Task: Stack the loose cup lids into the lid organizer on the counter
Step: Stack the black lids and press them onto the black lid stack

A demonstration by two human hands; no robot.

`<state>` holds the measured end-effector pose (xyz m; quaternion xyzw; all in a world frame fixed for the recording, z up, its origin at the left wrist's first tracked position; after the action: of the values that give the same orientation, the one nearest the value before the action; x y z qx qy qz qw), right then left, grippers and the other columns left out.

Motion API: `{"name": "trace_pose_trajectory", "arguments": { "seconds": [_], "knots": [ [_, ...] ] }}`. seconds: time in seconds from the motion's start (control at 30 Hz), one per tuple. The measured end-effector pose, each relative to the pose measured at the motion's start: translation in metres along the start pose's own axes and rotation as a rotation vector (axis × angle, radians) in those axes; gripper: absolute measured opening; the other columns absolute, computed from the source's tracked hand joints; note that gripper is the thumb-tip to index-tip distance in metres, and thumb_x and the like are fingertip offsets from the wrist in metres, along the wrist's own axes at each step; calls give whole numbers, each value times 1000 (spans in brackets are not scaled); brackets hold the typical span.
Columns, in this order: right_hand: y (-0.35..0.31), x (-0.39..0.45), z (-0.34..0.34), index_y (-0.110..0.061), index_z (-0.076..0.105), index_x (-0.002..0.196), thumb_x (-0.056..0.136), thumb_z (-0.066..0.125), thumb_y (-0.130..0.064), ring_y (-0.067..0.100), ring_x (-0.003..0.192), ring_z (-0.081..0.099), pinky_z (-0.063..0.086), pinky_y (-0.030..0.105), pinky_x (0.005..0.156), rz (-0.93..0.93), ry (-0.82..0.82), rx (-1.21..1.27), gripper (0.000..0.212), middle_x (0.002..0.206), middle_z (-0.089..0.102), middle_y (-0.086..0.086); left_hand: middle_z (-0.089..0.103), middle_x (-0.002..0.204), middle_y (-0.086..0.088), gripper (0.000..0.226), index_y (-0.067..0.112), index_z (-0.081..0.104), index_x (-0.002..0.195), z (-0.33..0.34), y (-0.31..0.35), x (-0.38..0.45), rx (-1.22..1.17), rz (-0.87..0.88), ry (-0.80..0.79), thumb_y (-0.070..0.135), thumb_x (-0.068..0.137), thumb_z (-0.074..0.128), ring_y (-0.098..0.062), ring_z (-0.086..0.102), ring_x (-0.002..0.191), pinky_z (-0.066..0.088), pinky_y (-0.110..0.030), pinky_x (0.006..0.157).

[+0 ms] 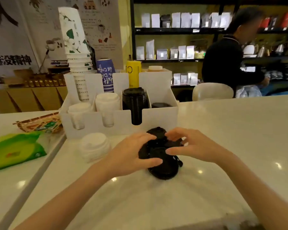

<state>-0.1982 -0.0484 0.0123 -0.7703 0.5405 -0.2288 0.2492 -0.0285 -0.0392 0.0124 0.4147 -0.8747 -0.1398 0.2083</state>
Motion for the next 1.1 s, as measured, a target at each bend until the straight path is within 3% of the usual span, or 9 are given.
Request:
{"name": "trace_pose_trajectory", "arguments": {
  "seconds": [0.1,0.2,0.37,0.43,0.57,0.73,0.93,1.0,1.1],
  "knots": [
    [13,-12,11,-31,48,124,64,77,-36,4,110,50,41,16,83,39,42,82,67,119,53,-14,38,141,8,87,27,33,134,21,1,-3,43,-8,-34,65,62,62,-7,31,129,23,-17,101],
    [28,-22,24,-31,46,126,57,82,-33,1,113,48,39,19,91,54,93,150,77,123,53,-15,32,146,9,100,29,25,137,39,-1,-6,68,-28,-15,74,53,53,-6,24,134,19,-22,109],
    [39,-29,37,-45,49,112,44,80,-48,-1,113,47,40,23,94,59,155,221,75,120,55,-15,35,144,10,95,28,29,135,46,-8,-10,37,-1,88,74,54,48,3,21,129,11,-13,104],
    [40,-28,39,-43,52,112,42,76,-53,2,112,49,41,21,92,62,152,213,75,120,56,-13,35,144,10,91,30,29,135,48,-9,-9,28,6,85,72,57,48,8,19,124,11,-13,103],
    [43,-25,39,-38,54,115,41,76,-53,-1,108,51,41,16,86,59,173,199,78,119,57,-14,36,143,11,89,30,31,135,50,-8,-10,5,5,114,72,57,45,10,18,120,13,-14,104],
    [35,-21,27,-34,56,117,48,82,-37,-10,101,52,41,14,85,20,208,264,73,111,59,-20,43,132,16,81,32,37,130,41,-9,-7,-88,-38,181,65,59,58,1,35,123,30,-22,106],
    [17,4,6,-33,55,118,57,83,-31,-2,103,53,42,13,83,-39,223,269,68,116,58,-16,48,117,20,82,28,44,126,10,-13,8,-136,-44,283,66,55,61,1,46,110,29,-1,88],
    [8,16,-3,-35,51,120,60,81,-32,3,102,51,41,14,79,-53,225,253,67,117,54,-16,53,124,13,83,26,43,128,-3,-15,18,-122,-39,317,60,56,69,-2,46,114,30,-7,91],
    [-5,37,-20,-33,49,124,62,78,-32,9,110,45,38,25,89,-80,249,243,68,122,51,-13,52,129,10,79,27,41,129,-23,-18,32,-116,-42,367,53,60,69,-1,43,114,31,-12,91]
  ]
}}
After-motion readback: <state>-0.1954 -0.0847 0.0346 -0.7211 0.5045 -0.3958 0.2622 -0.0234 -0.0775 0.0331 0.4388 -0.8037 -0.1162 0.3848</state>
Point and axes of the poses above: each hand's wrist, its own x-axis towards the middle knuckle, its own z-axis out of the palm, y = z × x, the point moved 5 cm from there along x, towards the middle knuckle
